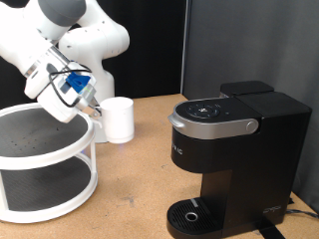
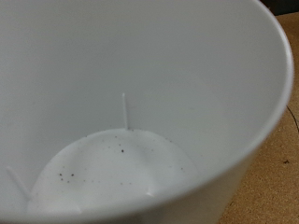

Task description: Make a cup of coffee with the keurig machine

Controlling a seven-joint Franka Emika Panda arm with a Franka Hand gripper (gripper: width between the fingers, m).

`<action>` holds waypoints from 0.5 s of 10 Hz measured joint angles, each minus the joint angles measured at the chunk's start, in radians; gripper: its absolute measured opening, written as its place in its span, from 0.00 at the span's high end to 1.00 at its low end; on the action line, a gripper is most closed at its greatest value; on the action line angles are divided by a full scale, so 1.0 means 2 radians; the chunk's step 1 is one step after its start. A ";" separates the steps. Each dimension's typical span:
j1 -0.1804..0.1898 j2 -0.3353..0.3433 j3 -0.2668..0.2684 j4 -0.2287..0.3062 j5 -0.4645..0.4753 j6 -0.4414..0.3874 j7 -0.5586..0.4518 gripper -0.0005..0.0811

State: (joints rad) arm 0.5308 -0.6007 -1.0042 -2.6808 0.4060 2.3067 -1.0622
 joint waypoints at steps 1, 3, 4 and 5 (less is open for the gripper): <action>0.015 0.002 -0.005 0.002 0.005 0.008 0.000 0.91; 0.026 0.007 -0.012 0.006 0.008 0.009 0.000 0.91; 0.026 0.006 -0.013 0.004 0.008 0.010 -0.002 0.91; 0.027 0.006 -0.016 0.000 0.010 0.014 -0.003 0.91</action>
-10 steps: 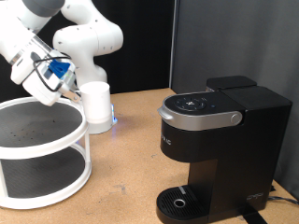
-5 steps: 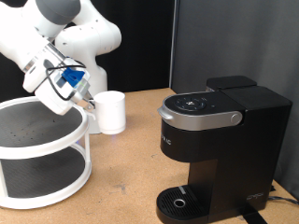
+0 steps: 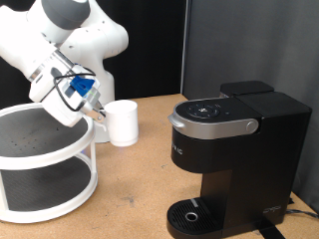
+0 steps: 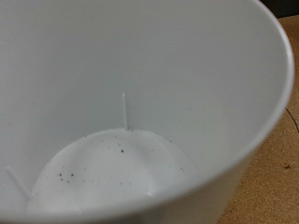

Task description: Make a cup of coffee with the keurig machine

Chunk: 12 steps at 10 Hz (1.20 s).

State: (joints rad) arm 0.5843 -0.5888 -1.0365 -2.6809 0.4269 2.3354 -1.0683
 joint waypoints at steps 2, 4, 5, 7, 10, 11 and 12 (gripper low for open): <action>0.003 0.002 -0.001 -0.019 0.010 0.040 0.000 0.91; 0.028 0.007 -0.009 -0.039 0.031 0.098 -0.002 0.91; 0.051 0.011 -0.023 -0.045 0.045 0.120 -0.005 0.91; 0.111 0.021 -0.063 -0.047 0.070 0.153 -0.017 0.91; 0.205 0.028 -0.133 -0.045 0.094 0.197 -0.028 0.91; 0.237 0.028 -0.157 -0.044 0.098 0.212 -0.030 0.91; 0.267 0.027 -0.178 -0.041 0.100 0.221 -0.030 0.91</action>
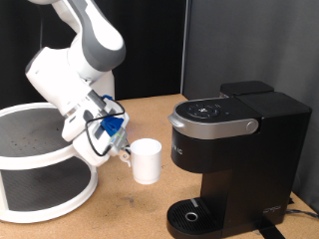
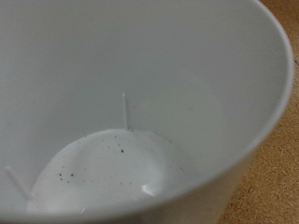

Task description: Make a cup of coffee with the keurig machine

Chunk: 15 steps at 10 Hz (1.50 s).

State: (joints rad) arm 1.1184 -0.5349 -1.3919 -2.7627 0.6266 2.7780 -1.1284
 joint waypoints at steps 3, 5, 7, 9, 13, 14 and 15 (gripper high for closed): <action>0.065 -0.006 -0.043 0.008 0.000 0.031 0.000 0.91; 0.102 -0.016 -0.070 0.009 0.000 0.059 0.000 0.91; 0.135 -0.030 -0.097 0.016 0.000 0.074 -0.001 0.91; 0.158 -0.048 -0.116 0.024 -0.002 0.083 -0.009 0.91; 0.189 -0.066 -0.133 0.034 -0.007 0.093 -0.020 0.91; 0.199 -0.066 -0.137 0.036 -0.007 0.097 -0.020 0.91; 0.209 -0.066 -0.141 0.038 -0.007 0.103 -0.020 0.91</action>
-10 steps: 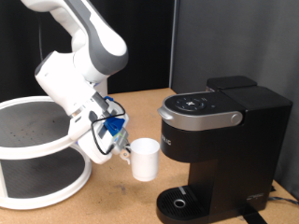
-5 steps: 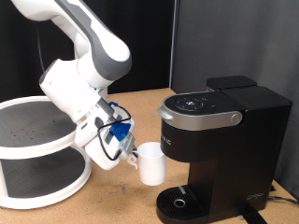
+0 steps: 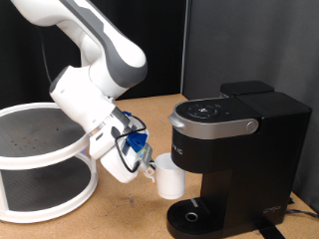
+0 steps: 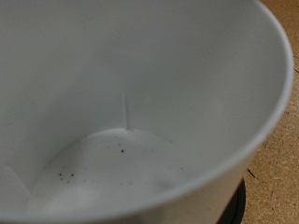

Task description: Make a cup of coffee with the keurig machine

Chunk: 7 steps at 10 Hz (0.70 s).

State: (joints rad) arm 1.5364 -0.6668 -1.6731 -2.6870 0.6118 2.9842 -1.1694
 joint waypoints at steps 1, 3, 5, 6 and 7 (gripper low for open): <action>0.012 0.000 -0.005 0.002 0.000 0.008 0.000 0.91; 0.035 -0.001 -0.017 0.008 0.000 0.019 0.000 0.91; 0.057 -0.004 -0.031 0.016 0.000 0.031 0.000 0.91; 0.068 -0.007 -0.040 0.020 0.000 0.037 0.000 0.91; 0.080 -0.011 -0.050 0.024 -0.001 0.045 0.000 0.91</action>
State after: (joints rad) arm 1.6963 -0.6890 -1.7726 -2.6386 0.6101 3.0742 -1.1703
